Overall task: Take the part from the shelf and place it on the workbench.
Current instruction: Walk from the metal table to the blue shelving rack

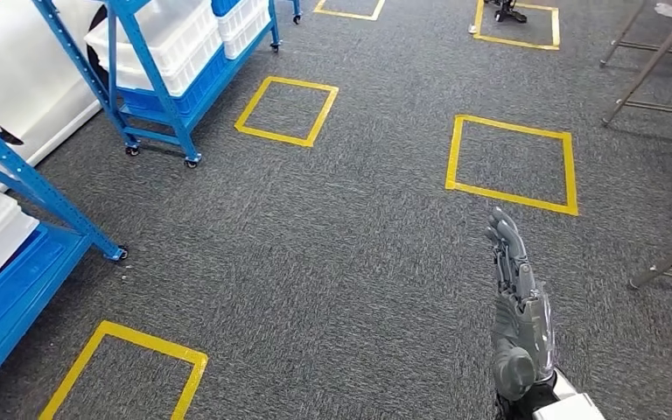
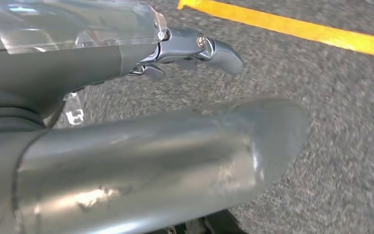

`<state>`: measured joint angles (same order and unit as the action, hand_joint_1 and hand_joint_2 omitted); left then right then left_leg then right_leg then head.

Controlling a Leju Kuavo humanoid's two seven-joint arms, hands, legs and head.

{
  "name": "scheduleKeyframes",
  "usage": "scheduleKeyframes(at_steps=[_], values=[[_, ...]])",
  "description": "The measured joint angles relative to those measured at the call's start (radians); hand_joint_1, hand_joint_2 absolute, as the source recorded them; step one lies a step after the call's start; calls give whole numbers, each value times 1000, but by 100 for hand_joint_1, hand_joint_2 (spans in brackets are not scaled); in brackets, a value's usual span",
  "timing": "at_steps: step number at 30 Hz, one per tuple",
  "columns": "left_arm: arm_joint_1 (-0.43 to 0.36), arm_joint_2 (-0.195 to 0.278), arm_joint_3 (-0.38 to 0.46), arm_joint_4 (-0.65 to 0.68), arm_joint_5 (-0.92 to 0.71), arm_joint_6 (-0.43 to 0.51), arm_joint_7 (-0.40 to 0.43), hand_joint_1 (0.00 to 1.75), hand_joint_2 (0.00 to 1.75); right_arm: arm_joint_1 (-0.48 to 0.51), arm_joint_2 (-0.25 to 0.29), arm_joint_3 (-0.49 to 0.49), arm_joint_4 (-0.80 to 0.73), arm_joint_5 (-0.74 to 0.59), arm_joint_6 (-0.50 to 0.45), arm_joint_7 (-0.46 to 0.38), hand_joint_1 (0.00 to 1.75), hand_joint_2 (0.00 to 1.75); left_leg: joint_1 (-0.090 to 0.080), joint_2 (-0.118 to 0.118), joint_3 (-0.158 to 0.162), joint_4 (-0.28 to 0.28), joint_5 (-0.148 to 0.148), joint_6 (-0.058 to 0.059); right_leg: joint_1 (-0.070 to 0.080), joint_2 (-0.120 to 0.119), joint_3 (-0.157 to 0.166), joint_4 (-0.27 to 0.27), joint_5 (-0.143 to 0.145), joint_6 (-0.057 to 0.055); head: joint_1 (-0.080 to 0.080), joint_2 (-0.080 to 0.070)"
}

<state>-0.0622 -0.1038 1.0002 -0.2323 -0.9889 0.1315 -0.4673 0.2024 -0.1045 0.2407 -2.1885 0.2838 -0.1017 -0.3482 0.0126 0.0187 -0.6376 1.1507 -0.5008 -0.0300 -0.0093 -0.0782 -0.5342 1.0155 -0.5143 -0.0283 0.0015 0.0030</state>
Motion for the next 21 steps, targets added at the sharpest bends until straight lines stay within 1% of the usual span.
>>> scheduleKeyframes(at_steps=[1, 2, 3, 4, 5, 6, 7, 8, 9, 10, 11, 12, 13, 14, 15, 16, 17, 18, 19, 20, 21], values=[[0, 0, 0, 0, 0, 0, 0, 0, 0, -1, 0, 0, 0, 0, 0, 0, 0, 0, -3, 17, 33, -62, 22, 5, 2, -10, 3, 1, -4, 5, 0, 0], [-1, 0, 0, 0, 0, 0, 0, 0, 0, -2, 0, 0, 0, 0, 1, 1, 0, 0, -7, 29, 55, -105, 35, 12, 4, -20, 6, 2, -8, 9, 2, 0], [-1, 0, 0, 0, 0, 0, 0, 0, 0, -4, 0, 0, 0, 0, 1, 1, 0, 0, -10, 35, 65, -125, 38, 18, 6, -28, 8, 3, -10, 14, 2, 0], [1, 0, 1, 0, -1, 0, 0, 0, 0, -5, 0, 0, 0, 0, 1, 2, 0, 0, -14, 27, 63, -127, 39, 24, 7, -36, 10, 2, -11, 19, 3, 0], [2, 0, 1, 0, -1, 0, -1, 0, 0, -7, 0, 0, 0, 0, 1, 2, 0, 0, -13, 17, 63, -131, 41, 30, 7, -41, 12, 1, -12, 24, 4, 0], [4, -1, 1, 0, -1, 0, -1, 0, 0, -9, 0, 0, 0, 0, 1, 2, 0, 0, -12, 8, 65, -136, 44, 35, 4, -32, 13, 4, -18, 29, 4, 0], [4, -1, 1, 0, -1, 0, -2, 0, 0, -10, -1, 0, 0, 0, 1, 2, 0, 0, -11, -1, 68, -142, 48, 42, 2, -11, 7, 22, -32, 34, 5, 0], [2, -1, 1, 0, -1, 0, -2, 0, 0, -12, -2, 0, -1, 0, 1, 3, 0, 0, -8, -10, 71, -147, 51, 48, -1, 17, -10, 59, -56, 38, 6, 0], [1, -2, 1, 0, -2, 0, -3, 0, 0, -12, -3, 0, 0, 0, 2, 4, 0, 0, -8, -20, 71, -148, 53, 51, -3, 46, -38, 116, -85, 40, 8, 0], [-1, -2, 1, 0, -3, 0, -3, 0, 0, -12, -4, 0, 0, 0, 4, 6, 0, 0, -9, -30, 70, -148, 53, 54, -4, 62, -73, 182, -114, 41, 9, 0], [-3, -2, 1, 0, -4, 0, -3, 0, 0, -12, -5, 0, 1, 0, 6, 8, 0, 0, -9, -43, 70, -148, 53, 55, -4, 69, -106, 239, -132, 42, 10, 0], [-3, -2, 1, 0, -6, 0, -3, 0, 0, -12, -5, 0, 3, 0, 8, 9, 0, 0, -10, -56, 70, -147, 53, 56, -4, 72, -126, 269, -131, 42, 10, 0], [-3, -3, 1, 0, -7, 0, -2, 0, 0, -12, -6, 0, 4, 0, 10, 11, 0, 0, -10, -69, 71, -146, 53, 55, -5, 73, -129, 265, -111, 42, 10, 0], [-2, -3, 1, 0, -8, 0, -1, 0, 0, -12, -6, 0, 5, -1, 12, 12, 0, 0, -10, -84, 72, -144, 52, 54, -6, 78, -115, 224, -75, 41, 10, 0], [-2, -4, 1, 0, -9, 0, 0, 0, 0, -13, -6, 0, 6, -2, 15, 13, 0, 0, -9, -97, 72, -141, 50, 52, -8, 94, -89, 160, -34, 40, 10, 0], [-3, -6, 1, 0, -11, 0, 1, 0, 0, -14, -7, 0, 6, -3, 17, 14, 0, 0, -10, -110, 70, -136, 48, 48, -11, 118, -64, 98, -6, 38, 10, 0], [-3, -7, 1, 0, -13, 0, 2, 0, 0, -15, -7, -1, 7, -5, 18, 16, 0, 0, -10, -123, 67, -132, 47, 43, -12, 137, -46, 53, 12, 36, 10, 0], [-4, -8, 1, 0, -15, 0, 3, 0, 0, -17, -7, -2, 8, -7, 20, 18, 0, 0, -10, -134, 62, -129, 47, 38, -12, 151, -37, 29, 17, 34, 10, 0], [-4, -8, 1, 0, -17, 0, 3, 0, 0, -18, -8, -3, 8, -9, 21, 20, 0, 0, -9, -145, 58, -129, 48, 31, -10, 151, -36, 25, 15, 30, 10, 0], [-2, -8, 1, 0, -18, 0, 4, 0, 0, -20, -8, -3, 9, -10, 24, 21, 0, 0, -7, -156, 54, -131, 50, 25, -9, 140, -35, 24, 16, 25, 10, 0], [0, -8, 1, 0, -19, -1, 4, 0, 0, -22, -9, -4, 10, -11, 26, 22, 0, 0, -6, -151, 52, -128, 48, 20, -9, 128, -33, 19, 19, 19, 9, 0]])
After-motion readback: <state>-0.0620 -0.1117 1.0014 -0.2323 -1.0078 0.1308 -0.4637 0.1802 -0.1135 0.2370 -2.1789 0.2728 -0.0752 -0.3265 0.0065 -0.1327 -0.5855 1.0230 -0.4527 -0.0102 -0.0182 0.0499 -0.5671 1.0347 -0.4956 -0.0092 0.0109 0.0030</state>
